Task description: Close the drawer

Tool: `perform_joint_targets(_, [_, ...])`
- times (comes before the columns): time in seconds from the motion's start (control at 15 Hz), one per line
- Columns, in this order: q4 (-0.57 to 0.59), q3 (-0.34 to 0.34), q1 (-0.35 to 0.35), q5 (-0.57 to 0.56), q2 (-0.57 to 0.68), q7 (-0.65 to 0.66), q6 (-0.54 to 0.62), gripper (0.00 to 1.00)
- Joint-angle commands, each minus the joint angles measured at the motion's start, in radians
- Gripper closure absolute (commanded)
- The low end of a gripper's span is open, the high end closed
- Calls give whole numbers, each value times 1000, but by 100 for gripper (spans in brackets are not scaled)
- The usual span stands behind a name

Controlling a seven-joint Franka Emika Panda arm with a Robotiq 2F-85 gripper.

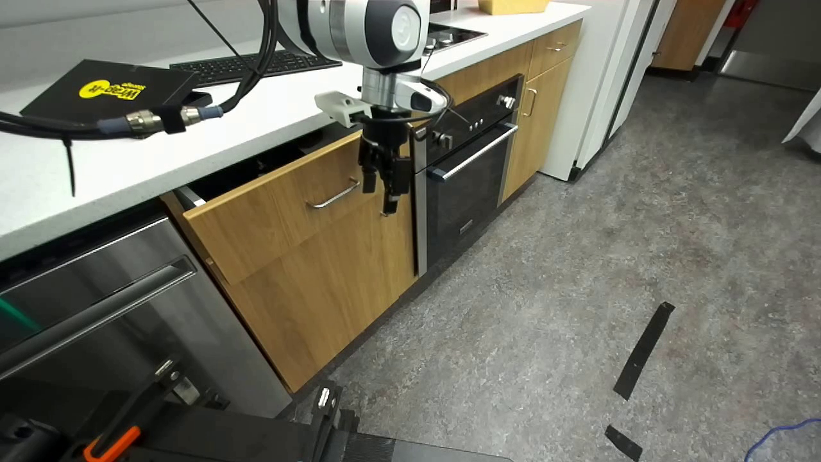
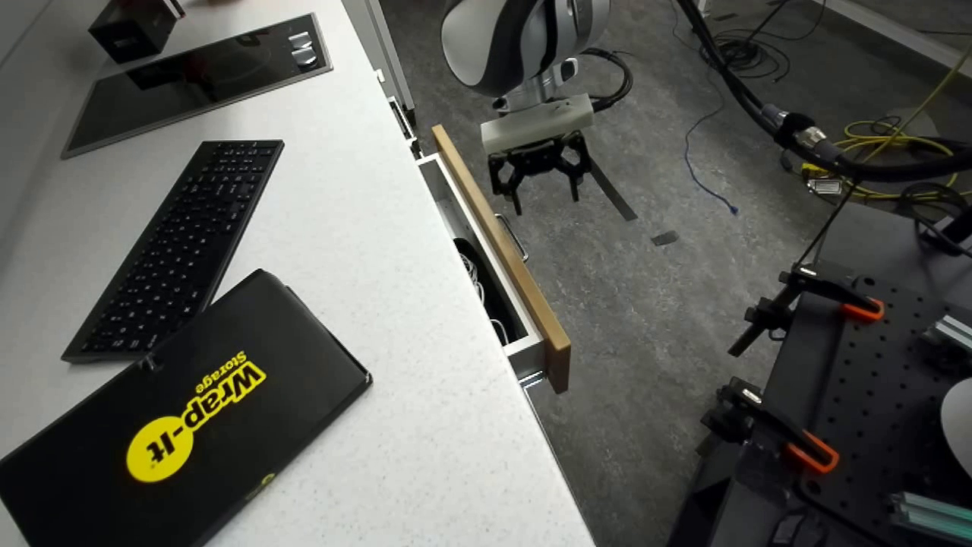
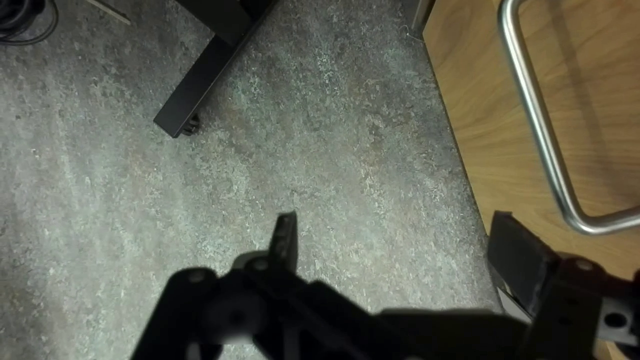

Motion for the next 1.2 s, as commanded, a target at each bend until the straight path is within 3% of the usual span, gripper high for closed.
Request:
perform_joint_targets(0.0, [65,9,7,73,67,-31,-4,0])
perform_joint_targets(0.4, [138,81,13,186,115,-98,-14,0])
perform_joint_targets(0.67, [180,110,42,201,139,-142,-17,0])
perform_joint_targets(0.87, [189,99,57,188,143,-137,-63,0])
perform_joint_targets(0.93, [133,67,52,172,114,-136,-16,0])
perform_joint_targets(1.13, [139,66,53,172,117,-136,-31,0])
